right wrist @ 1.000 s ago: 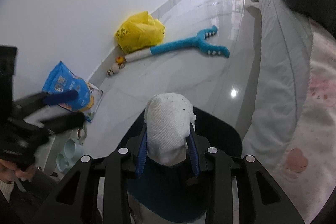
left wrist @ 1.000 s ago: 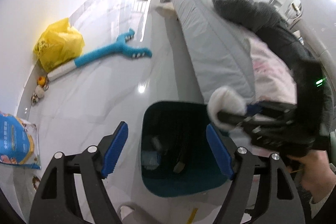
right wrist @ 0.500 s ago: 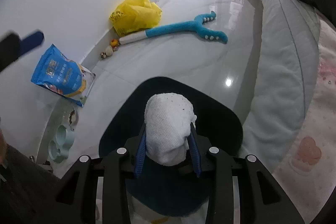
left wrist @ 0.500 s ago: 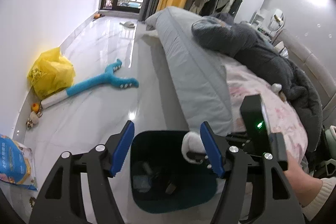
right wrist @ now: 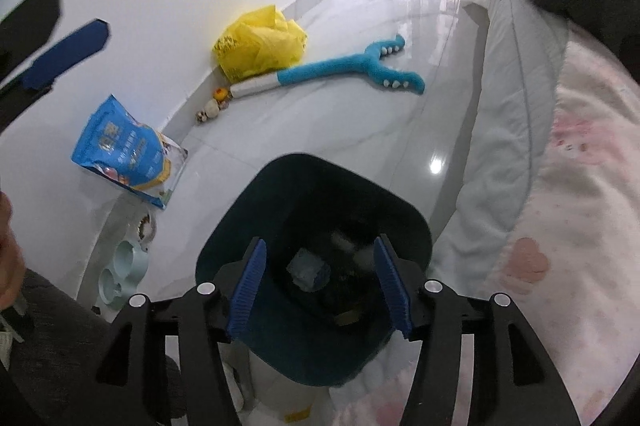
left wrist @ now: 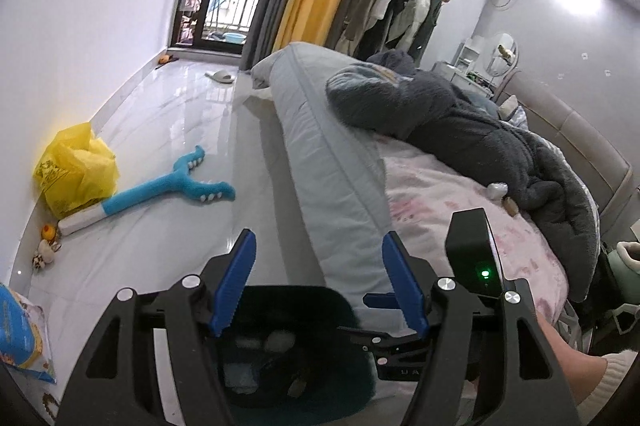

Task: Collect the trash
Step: 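Open the right gripper over the bin to drop the white sock, then move both tools back over the bed toward the remaining items, then grasp the brown cardboard tape core with the right gripper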

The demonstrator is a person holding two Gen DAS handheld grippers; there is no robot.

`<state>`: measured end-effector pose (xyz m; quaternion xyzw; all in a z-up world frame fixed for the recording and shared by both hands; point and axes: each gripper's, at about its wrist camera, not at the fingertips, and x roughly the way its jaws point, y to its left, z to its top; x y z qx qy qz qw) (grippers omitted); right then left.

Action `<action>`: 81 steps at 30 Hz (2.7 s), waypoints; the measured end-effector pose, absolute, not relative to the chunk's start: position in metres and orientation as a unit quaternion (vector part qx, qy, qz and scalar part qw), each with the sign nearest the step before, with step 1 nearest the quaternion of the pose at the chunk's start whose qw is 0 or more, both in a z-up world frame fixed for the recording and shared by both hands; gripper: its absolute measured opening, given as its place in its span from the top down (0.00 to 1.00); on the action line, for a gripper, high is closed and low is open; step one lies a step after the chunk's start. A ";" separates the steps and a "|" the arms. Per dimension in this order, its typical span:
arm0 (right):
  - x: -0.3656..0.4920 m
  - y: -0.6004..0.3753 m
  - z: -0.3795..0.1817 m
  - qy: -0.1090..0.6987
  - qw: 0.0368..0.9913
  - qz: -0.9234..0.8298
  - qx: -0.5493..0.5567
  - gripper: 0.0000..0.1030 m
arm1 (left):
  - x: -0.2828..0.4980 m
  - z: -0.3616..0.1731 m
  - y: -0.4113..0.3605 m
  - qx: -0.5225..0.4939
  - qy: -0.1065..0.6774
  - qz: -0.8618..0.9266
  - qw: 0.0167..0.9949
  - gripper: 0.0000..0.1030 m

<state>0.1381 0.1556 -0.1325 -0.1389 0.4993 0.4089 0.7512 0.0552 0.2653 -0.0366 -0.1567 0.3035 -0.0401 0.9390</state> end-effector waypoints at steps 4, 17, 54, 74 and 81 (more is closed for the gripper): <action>0.141 0.139 -0.115 0.478 0.763 0.417 -0.125 0.41 | 0.061 -0.031 0.252 -0.154 0.295 -0.045 0.942 0.33; 0.158 0.071 -0.081 0.437 0.805 0.392 -0.085 0.37 | 0.086 -0.024 0.194 -0.141 0.293 -0.075 0.943 0.28; 0.283 -0.130 -0.053 0.377 0.891 0.253 -0.024 0.32 | 0.214 -0.035 0.051 -0.098 0.313 -0.130 0.936 0.16; 0.343 -0.225 -0.079 0.400 0.902 0.159 -0.021 0.31 | 0.287 -0.064 -0.026 -0.088 0.340 -0.171 0.920 0.13; 0.351 -0.249 -0.092 0.414 0.898 0.150 -0.022 0.31 | 0.302 -0.071 -0.051 -0.095 0.345 -0.188 0.915 0.10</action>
